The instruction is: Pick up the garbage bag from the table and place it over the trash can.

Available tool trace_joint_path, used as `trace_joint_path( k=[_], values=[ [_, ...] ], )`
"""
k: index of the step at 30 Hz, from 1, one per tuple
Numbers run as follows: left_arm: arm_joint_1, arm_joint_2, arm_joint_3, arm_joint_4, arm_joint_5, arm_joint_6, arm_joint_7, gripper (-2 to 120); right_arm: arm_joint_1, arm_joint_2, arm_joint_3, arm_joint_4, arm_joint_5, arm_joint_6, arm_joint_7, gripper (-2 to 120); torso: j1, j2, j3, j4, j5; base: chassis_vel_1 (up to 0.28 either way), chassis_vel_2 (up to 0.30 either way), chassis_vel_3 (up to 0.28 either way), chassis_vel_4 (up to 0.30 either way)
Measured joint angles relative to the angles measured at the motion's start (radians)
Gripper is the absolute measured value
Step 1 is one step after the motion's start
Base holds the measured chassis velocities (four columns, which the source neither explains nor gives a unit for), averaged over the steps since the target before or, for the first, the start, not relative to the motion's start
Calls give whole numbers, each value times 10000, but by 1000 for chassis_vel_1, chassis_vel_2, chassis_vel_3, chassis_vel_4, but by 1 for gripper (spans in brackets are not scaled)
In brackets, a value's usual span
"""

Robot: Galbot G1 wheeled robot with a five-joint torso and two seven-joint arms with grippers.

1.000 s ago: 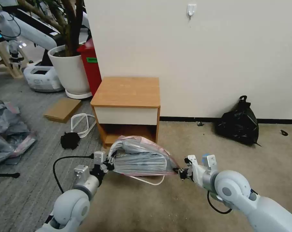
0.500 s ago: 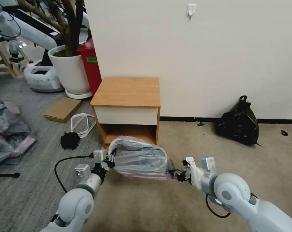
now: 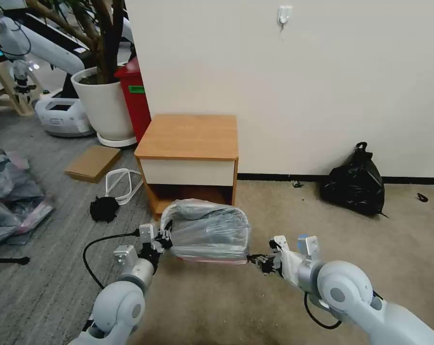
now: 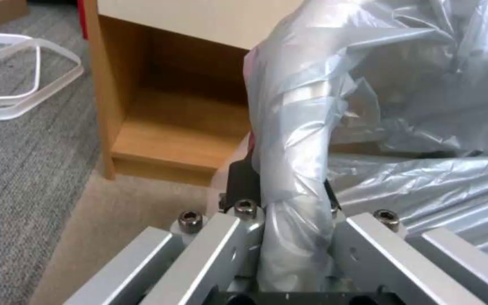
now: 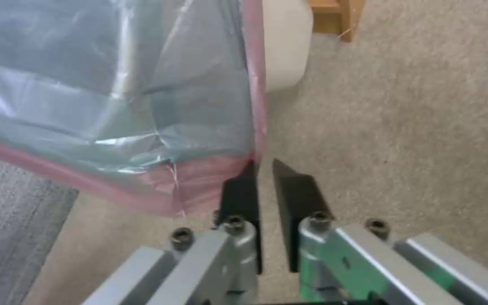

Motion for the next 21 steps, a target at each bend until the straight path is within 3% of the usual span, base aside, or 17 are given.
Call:
trace_joint_path(
  k=[21],
  values=[
    [115, 97, -180, -473, -1373, 730, -1003, 3, -307, 282, -250, -212, -1373, 530, -428, 0, 0, 0, 0, 1, 0, 0, 0, 0, 0]
  ],
)
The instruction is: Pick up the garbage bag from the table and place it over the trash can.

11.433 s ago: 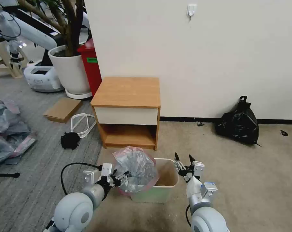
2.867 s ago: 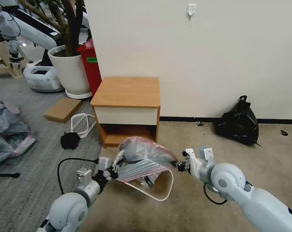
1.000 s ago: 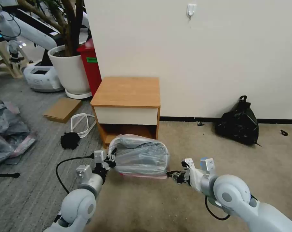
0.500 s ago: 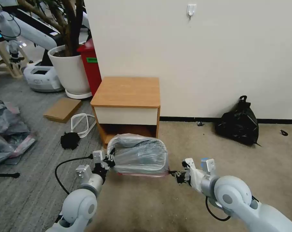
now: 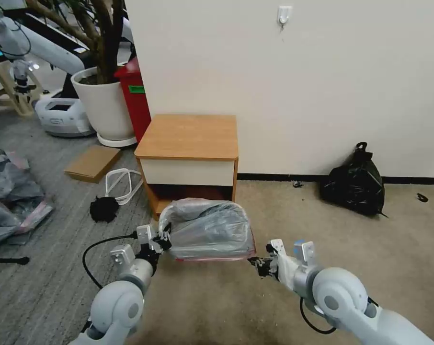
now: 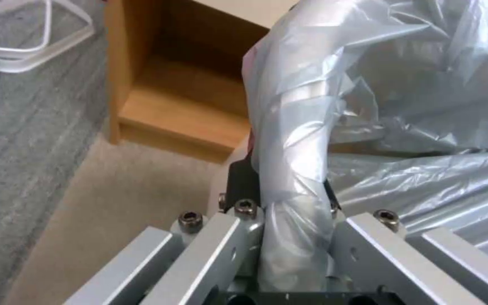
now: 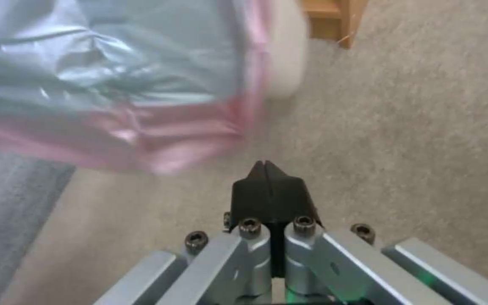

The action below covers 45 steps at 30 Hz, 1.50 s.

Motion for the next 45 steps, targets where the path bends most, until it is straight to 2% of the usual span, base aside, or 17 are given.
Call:
trace_joint_path(
  k=[5, 7, 8, 9, 11, 12, 13, 14, 16, 18, 20, 22, 26, 27, 30, 34, 45],
  values=[
    [-139, 106, -251, 76, -170, 5, -82, 3, -437, -245, 23, 37, -706, 370, -565, 2, 0, 0, 0, -2, -1, 0, 0, 0, 0],
    [-248, 205, -367, 108, -296, 5, -93, 3, -581, -276, 116, -85, -738, 886, -1270, 10, 0, 0, 0, -3, -2, 0, 0, 0, 0],
    [-343, 298, -469, 118, -422, 5, -105, 3, -669, -283, 247, -223, -477, 1408, -2074, 17, 0, 0, 0, -1, 0, 0, 0, 0, 0],
    [-343, 298, -469, 118, -422, 5, -105, 3, -669, -283, 247, -223, -477, 1408, -2074, 17, 0, 0, 0, -1, 0, 0, 0, 0, 0],
    [-395, 415, -551, 118, -543, 7, -124, 3, -735, -294, 389, -433, -218, 1743, -3000, 25, 0, 0, 0, -2, -2, 0, 0, 0, 0],
    [-400, 490, -587, 107, -599, 10, -128, 3, -751, -295, 436, -742, -30, 2083, -3990, 32, 0, 0, 0, -2, -1, 0, 0, 0, 0],
    [-400, 490, -587, 107, -599, 10, -128, 3, -751, -295, 436, -742, -30, 2083, -3990, 32, 0, 0, 0, -2, -1, 0, 0, 0, 0],
    [-395, 537, -619, 74, -637, 15, -130, 3, -736, -274, 449, -999, 123, 2279, -4728, 37, 0, 0, 0, -2, 0, 0, 0, 0, 0],
    [-362, 563, -669, 3, -674, 16, -131, 3, -623, -174, 434, -1331, 485, 2383, -5327, 45, 0, 0, 0, -1, -1, 0, 0, 0, 0],
    [-334, 570, -685, -27, -684, 17, -130, 3, -539, -113, 391, -1472, 616, 2422, -5432, 48, 0, 0, 0, -2, -1, 0, 0, 0, 0],
    [-260, 576, -702, -94, -687, 29, -131, 3, -276, 64, 239, -1807, 931, 2463, -5593, 60, 0, 0, 0, 0, 0, 0, 0, 0, 0],
    [-227, 580, -708, -138, -690, 39, -131, 3, -169, 135, 188, -1931, 1075, 2466, -5634, 64, 0, 0, 0, 0, -1, 0, 0, 0, 0],
    [-97, 661, -732, -292, -712, 85, -131, 3, 133, 477, 152, -2457, 1621, 2470, -6085, 84, 0, 0, 0, 0, 0, 0, 0, 0, 0],
    [-97, 661, -732, -292, -712, 85, -131, 3, 133, 477, 152, -2457, 1621, 2470, -6085, 84, 0, 0, 0, 0, 0, 0, 0, 0, 0],
    [-153, 725, -730, -279, -712, 90, -127, 3, 136, 523, 166, -2475, 1759, 2457, -6268, 96, 0, 0, 0, -1, -1, 0, 0, 0, 0],
    [-197, 729, -713, -238, -712, 92, -123, 3, 232, 630, 163, -2418, 1952, 2407, -6268, 106, 0, 0, 0, -1, -2, 0, 0, 0, 0],
    [-117, 686, -698, -244, -697, 93, -111, 3, 471, 908, 134, -2465, 2318, 2311, -5741, 114, 0, 0, 0, -1, 0, 0, 0, 0, 0]
  ],
)
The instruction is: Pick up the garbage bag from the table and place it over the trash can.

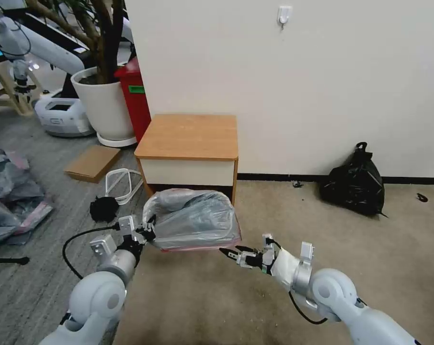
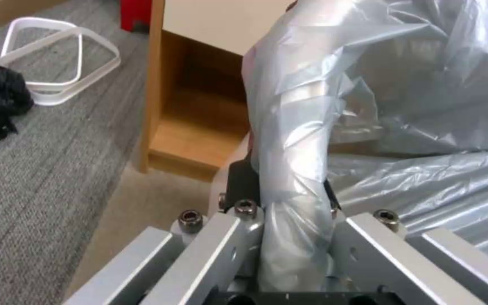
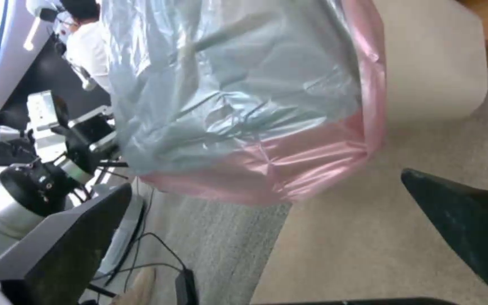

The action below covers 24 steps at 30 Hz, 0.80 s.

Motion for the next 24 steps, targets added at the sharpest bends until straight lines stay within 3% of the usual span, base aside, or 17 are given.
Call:
trace_joint_path(
  k=[6, 12, 24],
  values=[
    [-3, -4, 23, -1, 10, 0, 2, 3, 1, 175, 25, 15, 76, -38, 226, 111, 0, 0, 0, 0, 0, 0, 0, 0, 0],
    [53, -38, 46, -21, 36, 0, 8, 3, 0, 308, 68, 34, 101, -61, 283, 99, 0, 0, 0, 0, 0, 0, 0, 0, 0],
    [141, -83, 65, -37, 62, -7, 15, 3, 86, 476, 59, 20, 89, -1, 297, 53, 0, 0, 0, 1, 1, 0, 0, 0, 0]
  ],
)
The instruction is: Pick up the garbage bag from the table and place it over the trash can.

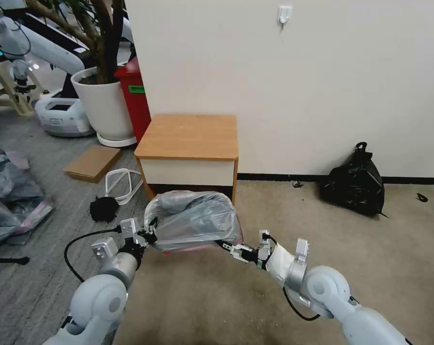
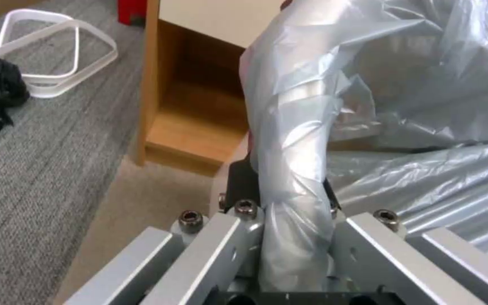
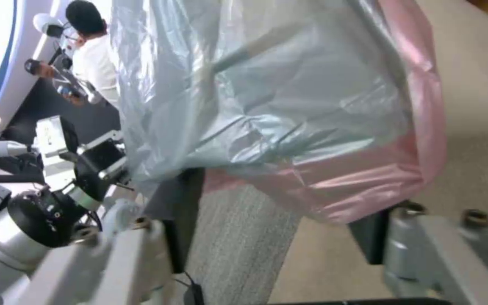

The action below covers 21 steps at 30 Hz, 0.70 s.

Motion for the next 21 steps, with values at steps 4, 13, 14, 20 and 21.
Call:
trace_joint_path(
  k=[4, 13, 14, 20, 21],
  values=[
    [11, -28, 3, 0, 6, -5, 1, 3, 23, 49, -15, -5, 0, 133, 97, 38, 0, 0, 0, 0, 0, 0, 0, 0, 0],
    [-14, -50, 34, 63, 17, -14, 6, 3, 49, 69, -60, -41, -16, 584, 388, 7, 0, 0, 0, 0, 0, 0, 0, 0, 0],
    [-33, -45, 35, 85, 19, -17, 7, 3, 43, 59, -60, -48, -38, 633, 390, 2, 0, 0, 0, 0, 0, 0, 0, 0, 0],
    [-46, -36, 44, 69, 15, -16, 8, 3, 9, 71, -101, -84, -226, 756, 626, 0, 0, 0, 0, -1, -1, 0, 0, 0, 0],
    [-24, -37, 44, 34, 12, -16, 8, 3, 6, 83, -118, -106, -332, 757, 821, 0, 0, 1, 0, 0, 0, 0, 0, 0, 0]
  ],
)
